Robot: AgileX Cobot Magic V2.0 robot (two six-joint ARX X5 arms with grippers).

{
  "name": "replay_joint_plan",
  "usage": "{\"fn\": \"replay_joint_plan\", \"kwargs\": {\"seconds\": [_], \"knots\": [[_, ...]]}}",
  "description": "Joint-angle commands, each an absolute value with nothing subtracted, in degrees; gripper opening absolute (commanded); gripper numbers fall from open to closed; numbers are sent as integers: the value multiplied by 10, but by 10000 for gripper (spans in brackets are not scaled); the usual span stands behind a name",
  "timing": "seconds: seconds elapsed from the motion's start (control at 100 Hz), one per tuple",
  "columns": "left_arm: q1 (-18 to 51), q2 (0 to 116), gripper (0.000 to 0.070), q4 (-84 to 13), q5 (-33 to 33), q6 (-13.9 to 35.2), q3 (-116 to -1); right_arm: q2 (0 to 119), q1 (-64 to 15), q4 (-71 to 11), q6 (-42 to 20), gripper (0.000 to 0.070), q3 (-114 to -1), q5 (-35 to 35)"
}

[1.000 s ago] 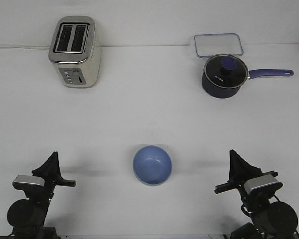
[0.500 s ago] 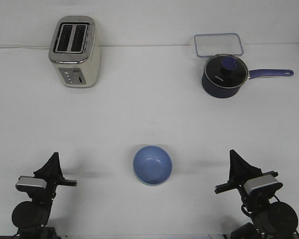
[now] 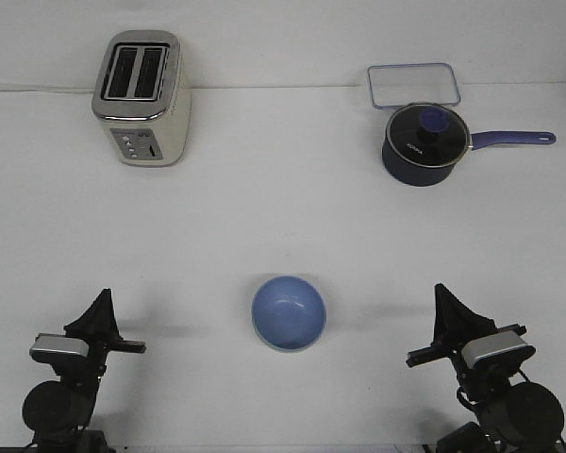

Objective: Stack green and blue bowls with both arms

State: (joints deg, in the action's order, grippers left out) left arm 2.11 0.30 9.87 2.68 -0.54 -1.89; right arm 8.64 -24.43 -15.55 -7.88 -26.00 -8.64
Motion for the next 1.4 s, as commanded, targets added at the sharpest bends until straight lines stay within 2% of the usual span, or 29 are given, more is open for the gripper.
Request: {"fn": "replay_joint_plan", "kwargs": {"seconds": [0.0, 0.09, 0.3, 0.43, 0.5, 0.64, 0.83, 0.93, 1.39], "knots": [[21, 3, 15, 104, 27, -4, -8, 87, -248, -150, -76, 0, -263, -87], [21, 3, 15, 104, 27, -4, -8, 87, -248, -150, -76, 0, -263, -87], [21, 3, 15, 104, 27, -4, -8, 85, -239, -150, -26, 0, -261, -91], [21, 3, 15, 104, 27, -4, -8, 63, -177, -110, 30, 0, -220, -105], [21, 3, 15, 104, 27, -4, -8, 43, -126, -77, 49, 0, -179, -84], [21, 3, 15, 104, 27, -4, -8, 3, -42, -48, 78, 0, -103, 4], [21, 3, 15, 104, 27, -4, -8, 1, -17, -21, 135, 0, -31, 6], [21, 3, 15, 104, 27, -4, -8, 1, -15, 3, 137, 0, -8, 2], [21, 3, 15, 104, 26, -4, -8, 1, -15, 9, 137, 0, -7, 2]]}}
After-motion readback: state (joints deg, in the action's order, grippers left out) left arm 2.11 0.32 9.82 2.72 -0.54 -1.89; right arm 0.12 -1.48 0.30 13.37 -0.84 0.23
